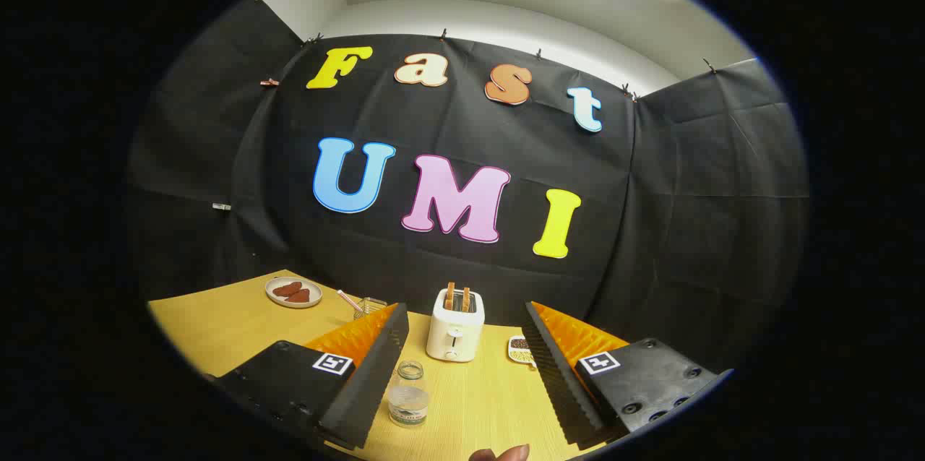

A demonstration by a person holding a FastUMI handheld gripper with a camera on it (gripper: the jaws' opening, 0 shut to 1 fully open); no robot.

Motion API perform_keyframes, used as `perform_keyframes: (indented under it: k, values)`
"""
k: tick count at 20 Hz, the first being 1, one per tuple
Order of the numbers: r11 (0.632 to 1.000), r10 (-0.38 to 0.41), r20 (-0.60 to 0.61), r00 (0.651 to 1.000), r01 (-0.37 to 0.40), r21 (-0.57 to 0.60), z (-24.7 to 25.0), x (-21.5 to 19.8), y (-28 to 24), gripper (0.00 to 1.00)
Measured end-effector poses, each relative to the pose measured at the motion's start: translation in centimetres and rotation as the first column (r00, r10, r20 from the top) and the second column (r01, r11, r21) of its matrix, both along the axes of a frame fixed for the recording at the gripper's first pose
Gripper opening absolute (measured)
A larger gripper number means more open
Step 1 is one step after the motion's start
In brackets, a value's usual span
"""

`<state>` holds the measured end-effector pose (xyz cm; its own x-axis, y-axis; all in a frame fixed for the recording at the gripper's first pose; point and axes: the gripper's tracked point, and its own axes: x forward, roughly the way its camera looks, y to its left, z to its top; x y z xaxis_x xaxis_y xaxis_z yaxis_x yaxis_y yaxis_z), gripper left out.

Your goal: Take the bottle from table, then pour the juice into the cup, finally place the bottle on the coaster

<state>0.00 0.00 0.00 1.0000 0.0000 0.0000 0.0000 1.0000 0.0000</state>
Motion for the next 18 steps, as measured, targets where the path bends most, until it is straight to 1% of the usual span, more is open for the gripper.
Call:
perform_keyframes:
  k: [18]
  values:
    - [0.999,0.045,0.000,0.999,-0.045,0.019,-1.0,-1.2,2.0,0.97]
